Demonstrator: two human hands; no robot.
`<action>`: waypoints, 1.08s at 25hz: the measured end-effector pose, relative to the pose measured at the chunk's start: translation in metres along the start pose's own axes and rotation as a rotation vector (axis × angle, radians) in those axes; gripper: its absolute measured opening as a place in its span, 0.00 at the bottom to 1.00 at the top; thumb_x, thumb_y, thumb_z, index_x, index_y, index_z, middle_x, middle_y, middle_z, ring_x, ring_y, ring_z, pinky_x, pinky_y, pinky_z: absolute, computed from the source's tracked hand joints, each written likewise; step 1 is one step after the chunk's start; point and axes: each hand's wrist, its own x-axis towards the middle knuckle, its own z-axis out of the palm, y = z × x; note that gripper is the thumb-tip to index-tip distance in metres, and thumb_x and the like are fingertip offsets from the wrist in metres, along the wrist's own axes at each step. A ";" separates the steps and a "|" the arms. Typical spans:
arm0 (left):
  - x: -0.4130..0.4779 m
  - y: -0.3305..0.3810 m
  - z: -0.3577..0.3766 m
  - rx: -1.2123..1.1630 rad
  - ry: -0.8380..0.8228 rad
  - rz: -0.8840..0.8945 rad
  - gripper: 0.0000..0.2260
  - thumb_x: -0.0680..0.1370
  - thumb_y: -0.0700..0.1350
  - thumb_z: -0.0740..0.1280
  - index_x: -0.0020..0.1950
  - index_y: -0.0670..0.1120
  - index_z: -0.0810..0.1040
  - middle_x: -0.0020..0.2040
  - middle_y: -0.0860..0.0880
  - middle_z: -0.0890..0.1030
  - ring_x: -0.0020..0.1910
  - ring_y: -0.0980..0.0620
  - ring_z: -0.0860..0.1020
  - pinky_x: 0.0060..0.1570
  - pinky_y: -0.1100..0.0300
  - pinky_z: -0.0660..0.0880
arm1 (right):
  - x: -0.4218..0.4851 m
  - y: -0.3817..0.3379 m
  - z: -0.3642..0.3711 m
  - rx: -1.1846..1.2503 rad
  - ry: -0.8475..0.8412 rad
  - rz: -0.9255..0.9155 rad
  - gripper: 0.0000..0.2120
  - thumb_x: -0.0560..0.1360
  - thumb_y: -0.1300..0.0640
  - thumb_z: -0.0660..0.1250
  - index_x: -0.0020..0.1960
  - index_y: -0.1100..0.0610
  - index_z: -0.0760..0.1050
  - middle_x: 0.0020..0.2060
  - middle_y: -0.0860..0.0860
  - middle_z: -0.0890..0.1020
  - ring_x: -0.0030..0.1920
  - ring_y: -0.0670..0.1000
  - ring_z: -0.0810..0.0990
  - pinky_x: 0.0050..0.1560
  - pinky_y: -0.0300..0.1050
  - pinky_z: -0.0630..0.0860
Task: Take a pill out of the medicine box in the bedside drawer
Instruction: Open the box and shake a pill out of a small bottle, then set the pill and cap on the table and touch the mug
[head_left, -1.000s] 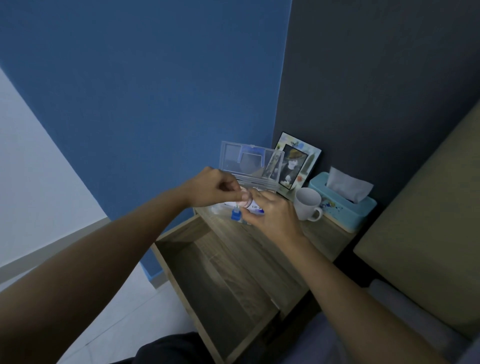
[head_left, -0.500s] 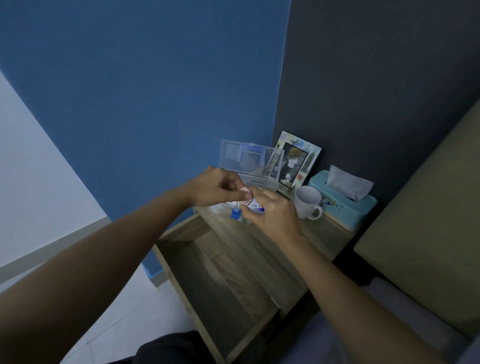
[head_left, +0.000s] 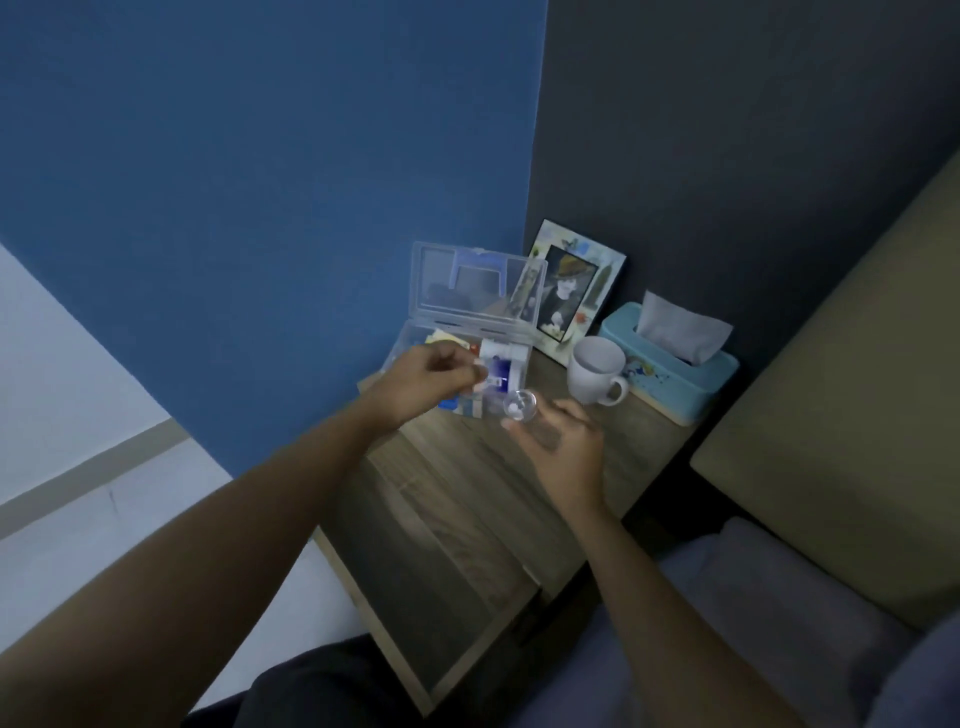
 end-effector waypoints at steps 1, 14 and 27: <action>0.001 -0.015 0.011 -0.022 -0.011 -0.016 0.02 0.73 0.41 0.69 0.44 0.47 0.79 0.41 0.48 0.81 0.44 0.53 0.79 0.51 0.57 0.75 | -0.009 0.015 0.001 -0.005 -0.030 0.058 0.16 0.67 0.52 0.76 0.51 0.60 0.82 0.42 0.55 0.81 0.41 0.49 0.79 0.44 0.40 0.75; 0.041 -0.137 0.117 0.380 -0.027 -0.074 0.26 0.70 0.41 0.72 0.67 0.41 0.70 0.61 0.40 0.75 0.59 0.44 0.75 0.57 0.60 0.70 | -0.051 0.136 0.029 -0.253 -0.295 0.409 0.21 0.69 0.47 0.73 0.56 0.59 0.80 0.54 0.57 0.73 0.54 0.54 0.74 0.54 0.40 0.69; 0.051 -0.154 0.137 0.392 -0.028 -0.028 0.28 0.72 0.44 0.70 0.71 0.44 0.65 0.62 0.45 0.79 0.64 0.44 0.73 0.61 0.57 0.68 | -0.052 0.150 0.028 -0.332 -0.258 0.296 0.24 0.68 0.46 0.72 0.59 0.57 0.76 0.55 0.57 0.71 0.53 0.51 0.71 0.49 0.41 0.70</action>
